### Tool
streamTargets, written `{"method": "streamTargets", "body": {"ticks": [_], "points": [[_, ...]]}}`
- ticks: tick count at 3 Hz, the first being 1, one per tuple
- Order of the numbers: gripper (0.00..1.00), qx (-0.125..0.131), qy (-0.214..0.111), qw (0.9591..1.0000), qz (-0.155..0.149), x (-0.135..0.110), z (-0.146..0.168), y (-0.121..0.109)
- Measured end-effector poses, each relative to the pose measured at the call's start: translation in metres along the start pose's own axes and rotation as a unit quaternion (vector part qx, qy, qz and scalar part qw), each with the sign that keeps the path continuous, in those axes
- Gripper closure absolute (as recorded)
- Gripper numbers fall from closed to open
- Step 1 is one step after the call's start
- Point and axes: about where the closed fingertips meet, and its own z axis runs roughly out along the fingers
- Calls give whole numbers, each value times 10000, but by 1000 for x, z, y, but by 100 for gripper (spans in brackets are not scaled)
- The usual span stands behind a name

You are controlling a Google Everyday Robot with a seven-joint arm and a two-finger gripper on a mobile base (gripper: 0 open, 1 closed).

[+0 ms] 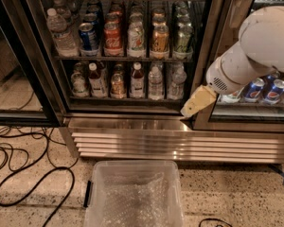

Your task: Pick green can from middle shelf of fridge

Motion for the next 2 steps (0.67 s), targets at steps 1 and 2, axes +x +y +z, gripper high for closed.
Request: {"method": "streamTargets", "body": {"ticks": [1, 2], "points": [[0, 0, -1, 10000, 0, 0, 0, 0], [0, 87, -383, 9986, 341, -10, 66, 4]]}}
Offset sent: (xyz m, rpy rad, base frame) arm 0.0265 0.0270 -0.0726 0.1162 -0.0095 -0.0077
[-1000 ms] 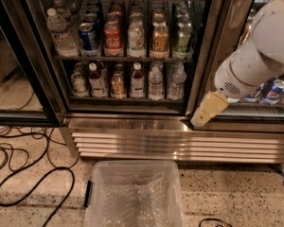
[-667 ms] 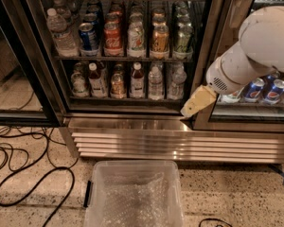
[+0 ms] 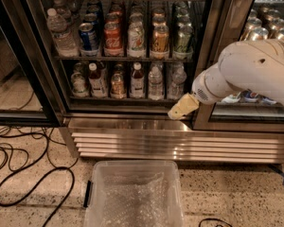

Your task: Pick green can from middle shelf of fridge

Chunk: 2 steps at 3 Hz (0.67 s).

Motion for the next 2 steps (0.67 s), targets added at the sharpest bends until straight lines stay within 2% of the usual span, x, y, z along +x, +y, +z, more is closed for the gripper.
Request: {"method": "streamTargets", "body": {"ticks": [1, 2], "points": [[0, 0, -1, 10000, 1, 0, 0, 0], [0, 228, -231, 9992, 228, -10, 11, -2]]}}
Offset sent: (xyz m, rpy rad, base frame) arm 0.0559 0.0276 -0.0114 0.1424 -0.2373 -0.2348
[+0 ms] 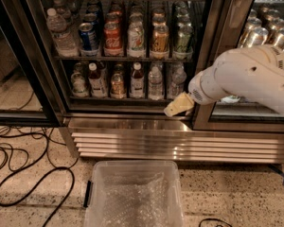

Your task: Pick green can from middle shelf of fridge

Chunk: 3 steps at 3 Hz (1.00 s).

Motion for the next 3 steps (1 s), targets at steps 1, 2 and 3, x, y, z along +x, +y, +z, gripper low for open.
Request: {"method": "streamTargets", "body": {"ticks": [1, 2, 3], "points": [[0, 461, -347, 9983, -2, -16, 26, -7], [0, 810, -674, 9943, 153, -33, 41, -28], [0, 843, -719, 9930, 410, -35, 40, -29]]}}
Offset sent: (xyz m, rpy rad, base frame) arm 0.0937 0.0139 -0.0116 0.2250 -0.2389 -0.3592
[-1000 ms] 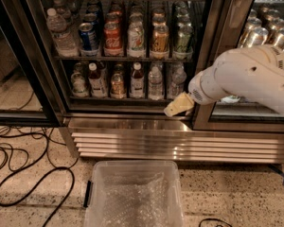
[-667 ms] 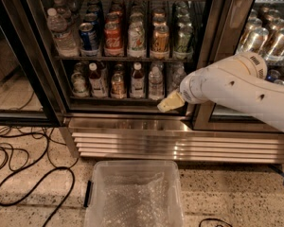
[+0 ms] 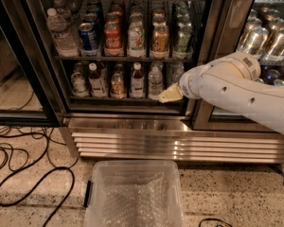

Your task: Pick green can from middle shelf of fridge

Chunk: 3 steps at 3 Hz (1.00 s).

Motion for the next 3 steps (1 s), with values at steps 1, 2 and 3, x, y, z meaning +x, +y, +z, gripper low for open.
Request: {"method": "streamTargets", "body": {"ticks": [1, 2, 3], "points": [[0, -1, -232, 9994, 240, -2, 9, -3], [0, 166, -741, 9958, 518, -26, 23, -27], [5, 346, -1044, 9894, 950, -42, 27, -57]]}}
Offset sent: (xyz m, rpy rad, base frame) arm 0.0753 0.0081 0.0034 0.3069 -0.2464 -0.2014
